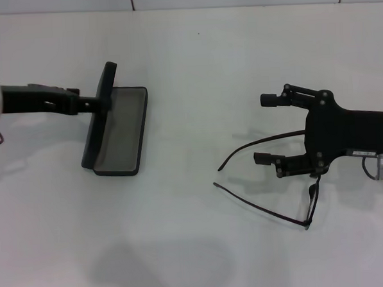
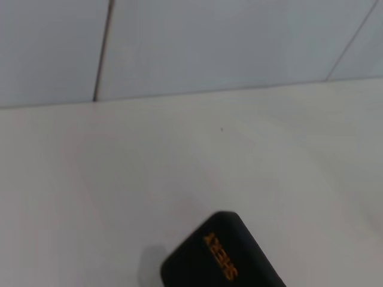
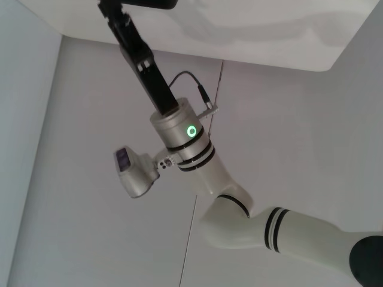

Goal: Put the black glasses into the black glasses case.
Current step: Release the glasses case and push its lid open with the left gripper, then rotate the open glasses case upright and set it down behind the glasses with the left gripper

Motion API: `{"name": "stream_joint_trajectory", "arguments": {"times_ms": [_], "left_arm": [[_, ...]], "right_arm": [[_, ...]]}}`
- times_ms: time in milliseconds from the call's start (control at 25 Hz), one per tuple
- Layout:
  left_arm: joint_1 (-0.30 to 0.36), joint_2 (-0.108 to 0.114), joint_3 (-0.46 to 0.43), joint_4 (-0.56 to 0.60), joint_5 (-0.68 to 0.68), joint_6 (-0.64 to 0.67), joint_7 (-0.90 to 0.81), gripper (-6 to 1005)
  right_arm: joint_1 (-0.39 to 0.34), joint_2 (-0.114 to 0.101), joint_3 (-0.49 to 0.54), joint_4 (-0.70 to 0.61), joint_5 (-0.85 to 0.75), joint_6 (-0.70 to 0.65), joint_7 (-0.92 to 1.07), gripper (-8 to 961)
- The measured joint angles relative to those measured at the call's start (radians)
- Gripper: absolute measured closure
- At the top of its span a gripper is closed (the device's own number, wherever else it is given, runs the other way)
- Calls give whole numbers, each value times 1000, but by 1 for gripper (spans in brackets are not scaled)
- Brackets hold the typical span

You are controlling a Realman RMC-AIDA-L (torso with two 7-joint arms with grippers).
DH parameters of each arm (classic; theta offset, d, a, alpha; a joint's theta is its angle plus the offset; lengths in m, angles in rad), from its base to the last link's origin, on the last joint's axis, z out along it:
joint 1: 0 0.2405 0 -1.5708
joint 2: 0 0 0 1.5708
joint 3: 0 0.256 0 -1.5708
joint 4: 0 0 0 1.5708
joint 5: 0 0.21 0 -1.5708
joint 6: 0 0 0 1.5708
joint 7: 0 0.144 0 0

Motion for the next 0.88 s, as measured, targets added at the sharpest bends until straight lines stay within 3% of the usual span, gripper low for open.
{"name": "stream_joint_trajectory", "arguments": {"times_ms": [120,400,680,880], "left_arm": [[-16,-8,10,-5,27,5,-17,172],[-42,1,83,-6,63,-1,-98,183],[-66,-7,86,-6,142,-19,-153,193],[-71,-5,83,-6,142,-20,-160,438]], "right_arm": [[2,0,0,0,0,0,0,64],[-3,0,0,1,-1,2,-13,64],[-7,0,-3,13,-7,-6,-38,65],[-11,0,-3,15,-8,-8,-42,65]]}}
